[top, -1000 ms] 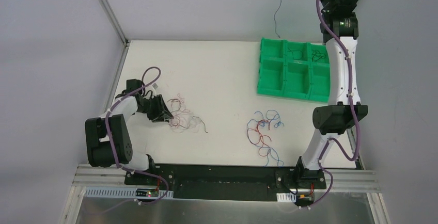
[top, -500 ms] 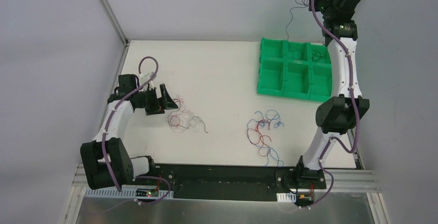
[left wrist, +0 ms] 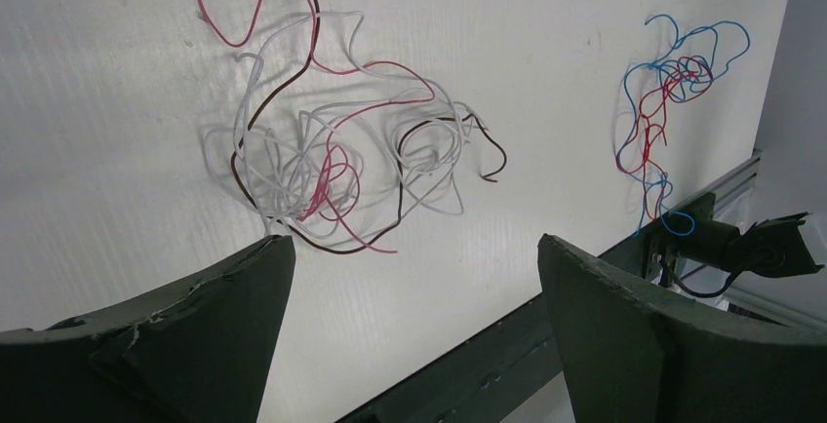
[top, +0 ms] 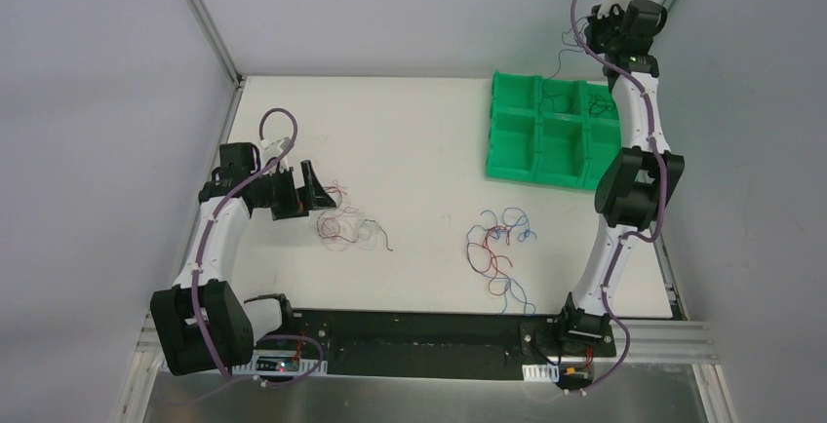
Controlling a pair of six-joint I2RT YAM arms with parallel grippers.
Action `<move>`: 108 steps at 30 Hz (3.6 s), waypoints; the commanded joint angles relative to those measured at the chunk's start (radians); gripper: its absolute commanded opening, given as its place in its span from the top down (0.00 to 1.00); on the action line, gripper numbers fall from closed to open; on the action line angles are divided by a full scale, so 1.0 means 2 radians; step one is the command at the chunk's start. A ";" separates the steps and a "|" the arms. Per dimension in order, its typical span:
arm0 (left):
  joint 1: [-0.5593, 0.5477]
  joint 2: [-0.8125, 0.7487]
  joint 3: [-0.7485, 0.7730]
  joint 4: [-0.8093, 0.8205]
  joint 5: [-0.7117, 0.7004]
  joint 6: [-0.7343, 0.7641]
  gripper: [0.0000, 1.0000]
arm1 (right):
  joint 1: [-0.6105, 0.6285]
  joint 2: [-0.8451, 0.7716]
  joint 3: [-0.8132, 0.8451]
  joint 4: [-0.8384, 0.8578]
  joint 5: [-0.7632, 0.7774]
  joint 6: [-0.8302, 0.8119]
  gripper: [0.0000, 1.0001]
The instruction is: Untangle the cables
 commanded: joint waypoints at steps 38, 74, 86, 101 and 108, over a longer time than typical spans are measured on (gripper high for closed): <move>-0.005 0.010 0.037 -0.036 -0.014 0.025 0.01 | -0.019 0.060 0.011 -0.178 -0.070 0.031 1.00; -0.037 0.202 0.196 -0.159 0.008 0.325 0.22 | 0.012 -0.112 -0.043 -0.277 -0.067 0.036 0.01; -0.084 0.337 0.263 -0.145 -0.028 0.252 0.58 | 0.173 -0.245 -0.304 -0.275 -0.194 0.174 0.16; -0.172 0.155 0.193 -0.145 0.042 0.329 0.31 | 0.186 -0.329 -0.506 -0.329 -0.037 -0.007 0.24; -0.201 0.154 0.199 -0.140 0.040 0.331 0.30 | 0.161 -0.283 -0.523 -0.295 -0.009 -0.006 0.37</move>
